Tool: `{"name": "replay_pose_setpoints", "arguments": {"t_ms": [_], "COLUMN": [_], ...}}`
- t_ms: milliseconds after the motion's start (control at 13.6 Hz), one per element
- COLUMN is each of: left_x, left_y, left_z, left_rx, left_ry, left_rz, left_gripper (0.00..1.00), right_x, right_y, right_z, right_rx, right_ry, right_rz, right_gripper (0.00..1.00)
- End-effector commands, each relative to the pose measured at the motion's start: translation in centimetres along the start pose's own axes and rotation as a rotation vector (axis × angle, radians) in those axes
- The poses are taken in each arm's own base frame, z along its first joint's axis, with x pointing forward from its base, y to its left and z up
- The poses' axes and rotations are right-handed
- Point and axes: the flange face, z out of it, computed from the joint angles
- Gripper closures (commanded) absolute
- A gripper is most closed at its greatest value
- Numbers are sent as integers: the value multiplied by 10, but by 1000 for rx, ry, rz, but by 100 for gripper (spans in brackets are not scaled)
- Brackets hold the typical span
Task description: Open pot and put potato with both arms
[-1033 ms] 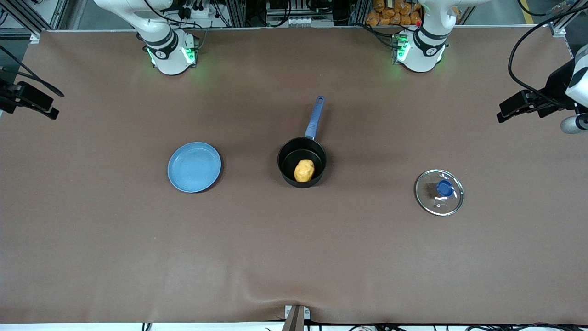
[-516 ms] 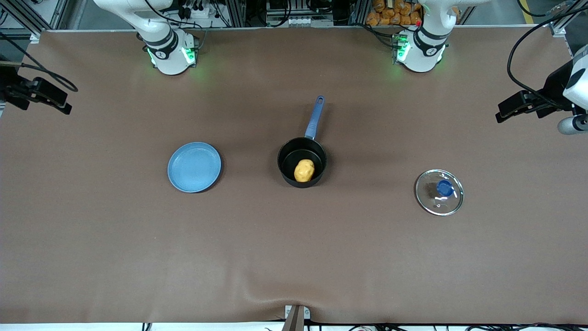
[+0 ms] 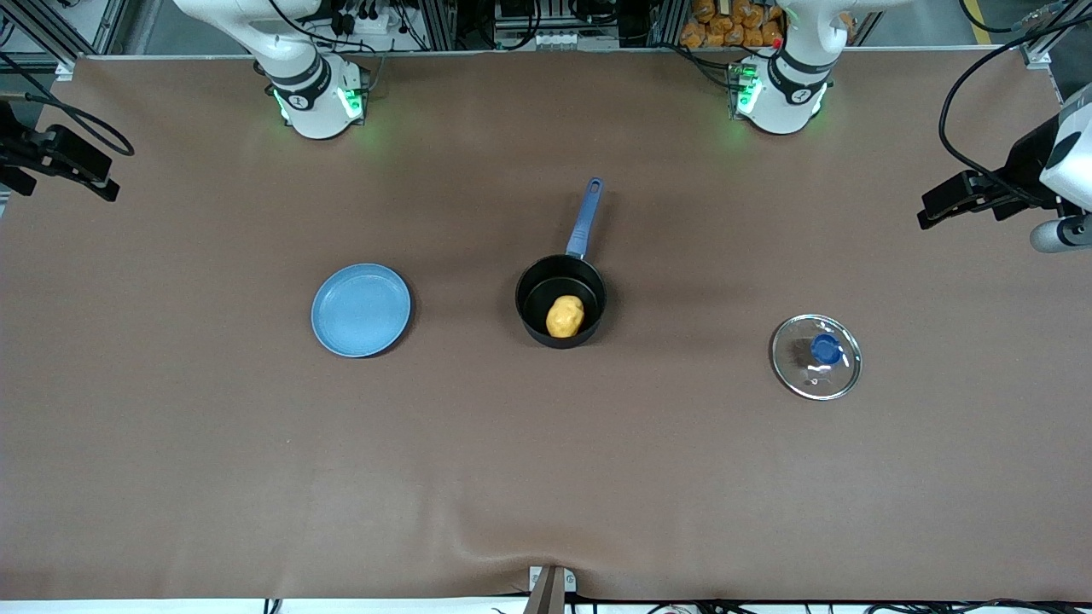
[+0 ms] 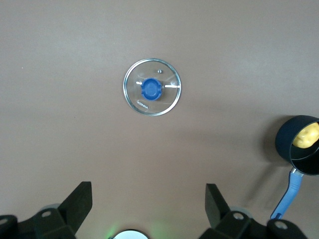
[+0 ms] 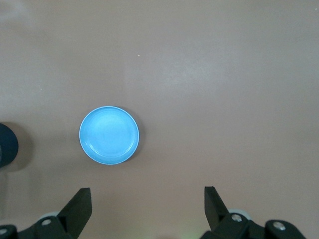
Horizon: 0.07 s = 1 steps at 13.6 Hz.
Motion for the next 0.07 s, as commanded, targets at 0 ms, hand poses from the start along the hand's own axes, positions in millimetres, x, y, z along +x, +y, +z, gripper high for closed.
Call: {"name": "replay_pose_setpoints", "arguments": {"t_ms": [0], "left_x": [-3], "left_y": [2], "left_z": [-15], "left_rx": [-9], "left_ry": [32], "left_rz": [17], "left_gripper": [0], "right_x": [-4], "right_y": [2], "right_z": [-6], "right_rx": [-23], "right_ry": [-1], "right_rz": [-15], "right_gripper": [0]}}
